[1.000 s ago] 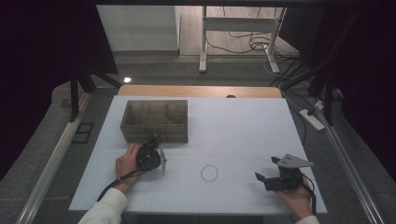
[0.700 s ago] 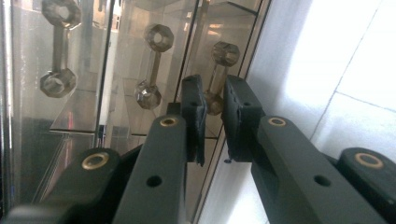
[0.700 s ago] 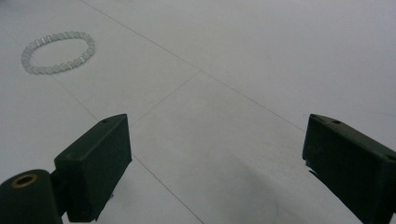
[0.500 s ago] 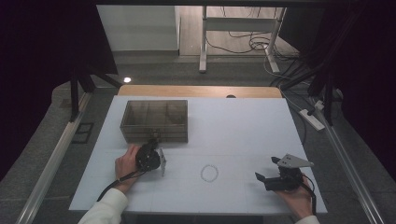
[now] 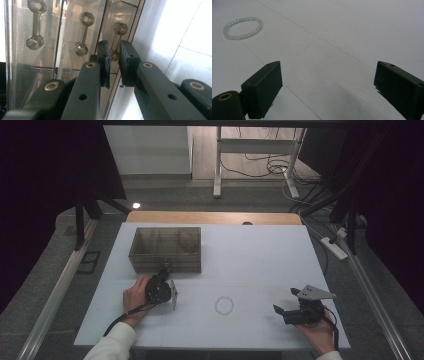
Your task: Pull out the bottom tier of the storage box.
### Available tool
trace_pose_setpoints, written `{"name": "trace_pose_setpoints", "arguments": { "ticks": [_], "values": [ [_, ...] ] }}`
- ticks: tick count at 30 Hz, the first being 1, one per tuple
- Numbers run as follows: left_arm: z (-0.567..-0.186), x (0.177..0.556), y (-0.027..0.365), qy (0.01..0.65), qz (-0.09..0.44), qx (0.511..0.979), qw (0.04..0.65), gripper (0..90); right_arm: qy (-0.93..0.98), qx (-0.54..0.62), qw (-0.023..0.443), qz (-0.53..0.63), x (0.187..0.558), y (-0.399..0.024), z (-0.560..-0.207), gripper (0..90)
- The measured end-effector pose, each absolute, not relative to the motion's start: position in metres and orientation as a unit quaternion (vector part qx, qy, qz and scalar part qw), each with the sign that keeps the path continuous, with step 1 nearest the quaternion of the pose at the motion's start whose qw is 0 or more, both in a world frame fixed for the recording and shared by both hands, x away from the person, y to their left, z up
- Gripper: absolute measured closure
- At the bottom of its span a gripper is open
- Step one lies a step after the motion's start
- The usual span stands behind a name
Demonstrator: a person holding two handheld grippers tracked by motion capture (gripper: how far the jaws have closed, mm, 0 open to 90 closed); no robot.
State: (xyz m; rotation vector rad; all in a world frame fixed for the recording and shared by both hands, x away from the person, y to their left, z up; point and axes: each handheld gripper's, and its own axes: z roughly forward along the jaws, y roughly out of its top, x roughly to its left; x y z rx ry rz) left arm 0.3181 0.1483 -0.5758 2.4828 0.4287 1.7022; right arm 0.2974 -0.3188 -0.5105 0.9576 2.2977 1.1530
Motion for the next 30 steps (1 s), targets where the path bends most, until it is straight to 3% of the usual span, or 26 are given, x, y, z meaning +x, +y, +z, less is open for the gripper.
{"name": "trace_pose_setpoints", "arguments": {
  "ticks": [30],
  "values": [
    [-0.5773, 0.3102, 0.1488, 0.134, 0.562, 0.815, 0.05, 79.3, 0.821, 0.343, 0.2, 0.411, 0.2971, -0.3194, -0.51, 8.0]
  ]
}}
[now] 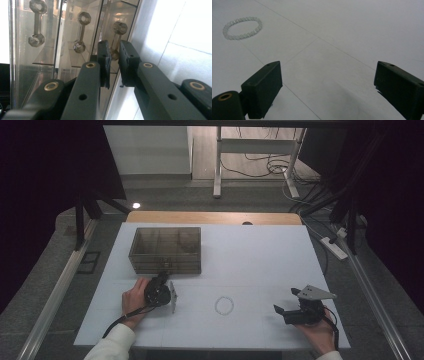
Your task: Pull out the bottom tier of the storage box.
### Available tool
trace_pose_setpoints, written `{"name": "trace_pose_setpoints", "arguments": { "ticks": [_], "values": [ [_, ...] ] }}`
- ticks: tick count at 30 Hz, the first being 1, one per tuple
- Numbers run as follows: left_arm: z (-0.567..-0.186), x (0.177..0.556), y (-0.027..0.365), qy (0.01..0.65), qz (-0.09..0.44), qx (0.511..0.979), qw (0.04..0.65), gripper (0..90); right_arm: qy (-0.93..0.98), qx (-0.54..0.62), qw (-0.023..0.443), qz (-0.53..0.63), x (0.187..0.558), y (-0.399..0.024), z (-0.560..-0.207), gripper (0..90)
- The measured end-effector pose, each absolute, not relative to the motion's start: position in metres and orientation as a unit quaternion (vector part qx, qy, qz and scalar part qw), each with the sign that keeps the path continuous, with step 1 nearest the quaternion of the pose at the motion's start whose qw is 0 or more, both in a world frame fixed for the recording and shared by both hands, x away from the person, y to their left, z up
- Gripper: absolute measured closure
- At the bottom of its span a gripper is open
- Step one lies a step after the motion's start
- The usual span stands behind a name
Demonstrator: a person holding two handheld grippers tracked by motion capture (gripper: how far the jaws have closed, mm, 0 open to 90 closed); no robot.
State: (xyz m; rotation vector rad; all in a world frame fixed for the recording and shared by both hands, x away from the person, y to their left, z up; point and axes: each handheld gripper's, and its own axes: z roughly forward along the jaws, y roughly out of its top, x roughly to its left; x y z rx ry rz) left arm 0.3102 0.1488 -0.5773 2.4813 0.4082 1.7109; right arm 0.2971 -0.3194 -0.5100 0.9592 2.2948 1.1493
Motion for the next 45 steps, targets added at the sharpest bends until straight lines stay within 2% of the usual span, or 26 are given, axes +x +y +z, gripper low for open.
{"name": "trace_pose_setpoints", "arguments": {
  "ticks": [19, 30, 36, 45],
  "values": [
    [-0.576, 0.304, 0.15, 0.134, 0.56, 0.815, 0.055, 77.5, 0.82, 0.343, 0.2, 0.412, 0.297, -0.319, -0.51, 8.0],
    [-0.561, 0.293, 0.156, 0.158, 0.545, 0.816, 0.106, 53.6, 0.82, 0.343, 0.201, 0.412, 0.297, -0.32, -0.51, 8.0],
    [-0.552, 0.29, 0.161, 0.182, 0.515, 0.825, 0.144, 44.3, 0.82, 0.344, 0.2, 0.413, 0.297, -0.32, -0.51, 8.0],
    [-0.54, 0.288, 0.167, 0.227, 0.451, 0.841, 0.197, 37.0, 0.82, 0.343, 0.198, 0.414, 0.297, -0.319, -0.51, 8.0]
  ]
}}
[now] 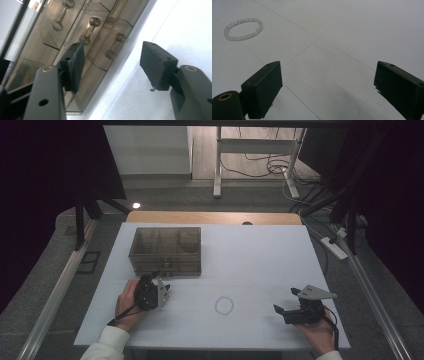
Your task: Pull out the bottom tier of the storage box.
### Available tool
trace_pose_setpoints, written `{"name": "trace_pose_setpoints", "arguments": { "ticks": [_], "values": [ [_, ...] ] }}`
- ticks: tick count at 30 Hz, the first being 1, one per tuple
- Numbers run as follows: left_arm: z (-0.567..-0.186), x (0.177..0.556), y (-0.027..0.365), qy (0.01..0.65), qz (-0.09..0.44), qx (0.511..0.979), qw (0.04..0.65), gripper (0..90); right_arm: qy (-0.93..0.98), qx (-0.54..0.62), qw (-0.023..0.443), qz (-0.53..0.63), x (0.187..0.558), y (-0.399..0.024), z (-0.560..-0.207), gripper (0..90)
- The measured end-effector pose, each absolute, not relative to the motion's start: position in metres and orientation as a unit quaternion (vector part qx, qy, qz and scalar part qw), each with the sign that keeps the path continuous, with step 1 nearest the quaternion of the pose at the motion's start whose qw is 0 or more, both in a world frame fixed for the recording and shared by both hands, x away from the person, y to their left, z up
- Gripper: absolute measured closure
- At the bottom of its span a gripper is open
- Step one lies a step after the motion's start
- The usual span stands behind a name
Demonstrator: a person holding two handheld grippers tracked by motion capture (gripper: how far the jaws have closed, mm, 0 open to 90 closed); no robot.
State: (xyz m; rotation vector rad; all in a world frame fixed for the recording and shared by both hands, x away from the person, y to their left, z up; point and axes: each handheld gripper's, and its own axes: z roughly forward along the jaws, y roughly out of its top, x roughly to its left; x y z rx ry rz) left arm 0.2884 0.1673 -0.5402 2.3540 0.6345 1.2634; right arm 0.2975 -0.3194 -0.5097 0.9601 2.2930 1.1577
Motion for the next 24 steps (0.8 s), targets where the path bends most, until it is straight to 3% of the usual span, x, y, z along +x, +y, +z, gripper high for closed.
{"name": "trace_pose_setpoints", "arguments": {
  "ticks": [16, 24],
  "values": [
    [-0.518, 0.282, 0.183, 0.318, 0.308, 0.85, 0.286, 26.6, 0.819, 0.336, 0.198, 0.421, 0.298, -0.316, -0.508, 8.0],
    [-0.511, 0.275, 0.195, 0.35, 0.269, 0.839, 0.318, 24.1, 0.82, 0.332, 0.198, 0.422, 0.299, -0.311, -0.508, 8.0]
  ]
}}
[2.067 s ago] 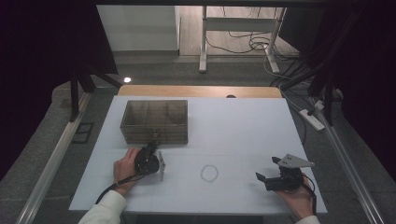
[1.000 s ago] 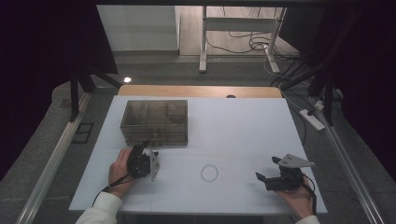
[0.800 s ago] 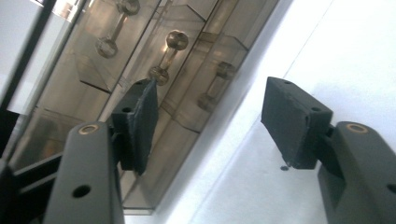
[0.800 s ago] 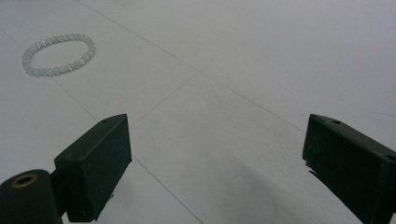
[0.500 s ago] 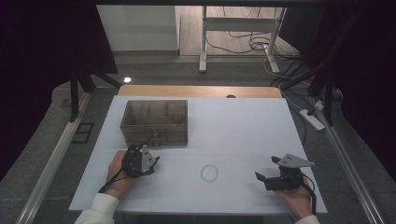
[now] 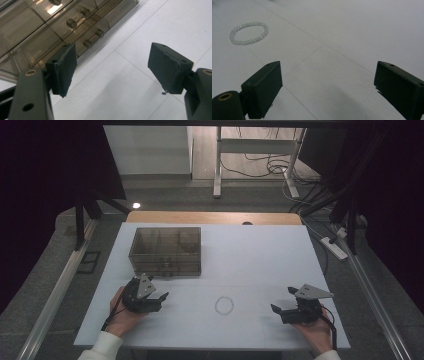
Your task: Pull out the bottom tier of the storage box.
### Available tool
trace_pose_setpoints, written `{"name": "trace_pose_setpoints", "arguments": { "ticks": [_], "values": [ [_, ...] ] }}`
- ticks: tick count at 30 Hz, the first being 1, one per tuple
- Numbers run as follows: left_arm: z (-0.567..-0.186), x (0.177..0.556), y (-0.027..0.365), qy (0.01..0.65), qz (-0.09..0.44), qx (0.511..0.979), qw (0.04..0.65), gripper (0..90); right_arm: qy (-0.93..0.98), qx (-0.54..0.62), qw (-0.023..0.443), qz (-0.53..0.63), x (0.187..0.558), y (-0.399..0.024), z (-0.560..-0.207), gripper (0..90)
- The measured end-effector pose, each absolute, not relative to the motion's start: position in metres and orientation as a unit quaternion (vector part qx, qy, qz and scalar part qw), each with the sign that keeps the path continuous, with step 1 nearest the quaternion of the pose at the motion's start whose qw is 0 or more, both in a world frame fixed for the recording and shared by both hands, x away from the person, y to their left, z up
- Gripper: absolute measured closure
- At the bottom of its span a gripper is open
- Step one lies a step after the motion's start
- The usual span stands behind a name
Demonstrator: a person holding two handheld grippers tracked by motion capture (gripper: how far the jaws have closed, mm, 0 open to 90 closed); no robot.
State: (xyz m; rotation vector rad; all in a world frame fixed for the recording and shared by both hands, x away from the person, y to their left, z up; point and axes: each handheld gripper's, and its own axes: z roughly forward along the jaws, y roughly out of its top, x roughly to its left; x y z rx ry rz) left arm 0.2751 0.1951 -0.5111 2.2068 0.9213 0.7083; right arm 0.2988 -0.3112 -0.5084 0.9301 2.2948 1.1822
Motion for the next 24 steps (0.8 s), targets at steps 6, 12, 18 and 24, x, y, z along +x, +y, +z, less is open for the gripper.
{"name": "trace_pose_setpoints", "arguments": {
  "ticks": [6, 12, 18, 24],
  "values": [
    [-0.508, 0.271, 0.203, 0.362, 0.261, 0.831, 0.331, 23.7, 0.819, 0.327, 0.198, 0.427, 0.3, -0.306, -0.507, 8.0],
    [-0.507, 0.269, 0.21, 0.374, 0.253, 0.828, 0.333, 22.9, 0.822, 0.321, 0.194, 0.428, 0.303, -0.298, -0.506, 8.1],
    [-0.506, 0.269, 0.213, 0.38, 0.247, 0.824, 0.34, 22.1, 0.824, 0.313, 0.189, 0.432, 0.306, -0.29, -0.505, 8.2],
    [-0.505, 0.269, 0.215, 0.385, 0.239, 0.822, 0.345, 21.2, 0.826, 0.309, 0.185, 0.435, 0.31, -0.282, -0.504, 8.7]
  ]
}}
